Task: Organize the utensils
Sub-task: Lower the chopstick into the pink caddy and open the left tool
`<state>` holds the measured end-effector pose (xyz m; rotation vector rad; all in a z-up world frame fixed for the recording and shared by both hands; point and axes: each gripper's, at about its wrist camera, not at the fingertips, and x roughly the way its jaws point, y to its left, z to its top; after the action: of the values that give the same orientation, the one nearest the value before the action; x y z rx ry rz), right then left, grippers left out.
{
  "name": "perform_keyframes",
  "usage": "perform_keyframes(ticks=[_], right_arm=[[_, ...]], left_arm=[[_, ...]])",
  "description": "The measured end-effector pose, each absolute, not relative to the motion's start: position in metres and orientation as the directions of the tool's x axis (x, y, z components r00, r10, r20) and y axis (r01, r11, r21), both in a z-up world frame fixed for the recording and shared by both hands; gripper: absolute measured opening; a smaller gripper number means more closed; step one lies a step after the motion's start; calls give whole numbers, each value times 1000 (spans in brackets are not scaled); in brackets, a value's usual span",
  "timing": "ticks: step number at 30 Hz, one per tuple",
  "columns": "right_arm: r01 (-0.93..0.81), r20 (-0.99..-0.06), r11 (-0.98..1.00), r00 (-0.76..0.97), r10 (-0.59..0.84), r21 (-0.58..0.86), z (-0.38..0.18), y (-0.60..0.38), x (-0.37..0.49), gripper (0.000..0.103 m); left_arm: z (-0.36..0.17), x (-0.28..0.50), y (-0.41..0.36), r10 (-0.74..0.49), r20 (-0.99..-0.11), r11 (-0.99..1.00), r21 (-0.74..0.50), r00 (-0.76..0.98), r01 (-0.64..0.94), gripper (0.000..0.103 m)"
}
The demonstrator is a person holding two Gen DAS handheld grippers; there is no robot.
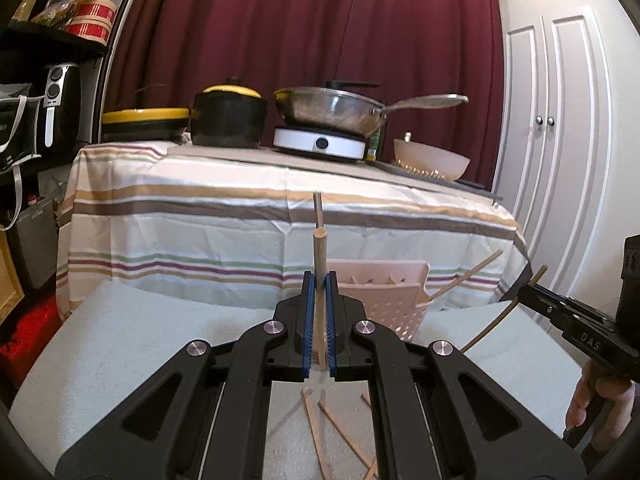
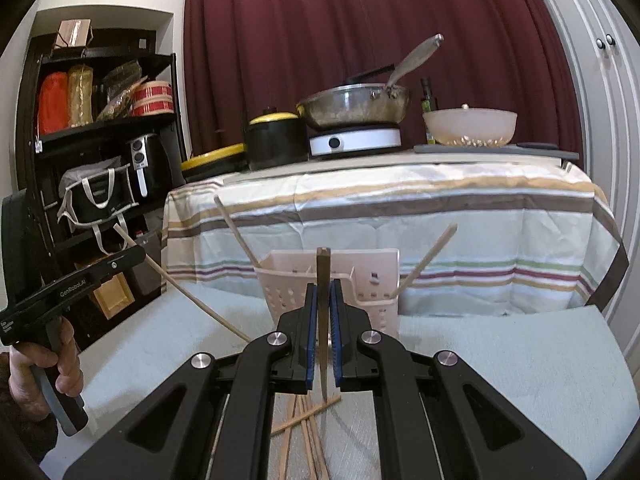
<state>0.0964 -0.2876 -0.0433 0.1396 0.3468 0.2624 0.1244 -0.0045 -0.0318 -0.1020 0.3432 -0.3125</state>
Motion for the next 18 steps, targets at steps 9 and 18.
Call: perform_keyframes(ticks=[9,18], right_arm=[[-249,-252,952,924,288,178,-10,-296,105,7],[-269,-144,949,945,293,162,38,-310,120,7]], left_arm=[[14,128,-10,-356,-274,934,-124,893,334,6],[60,137,-19,-376,-197,927,-74,905,369,6]])
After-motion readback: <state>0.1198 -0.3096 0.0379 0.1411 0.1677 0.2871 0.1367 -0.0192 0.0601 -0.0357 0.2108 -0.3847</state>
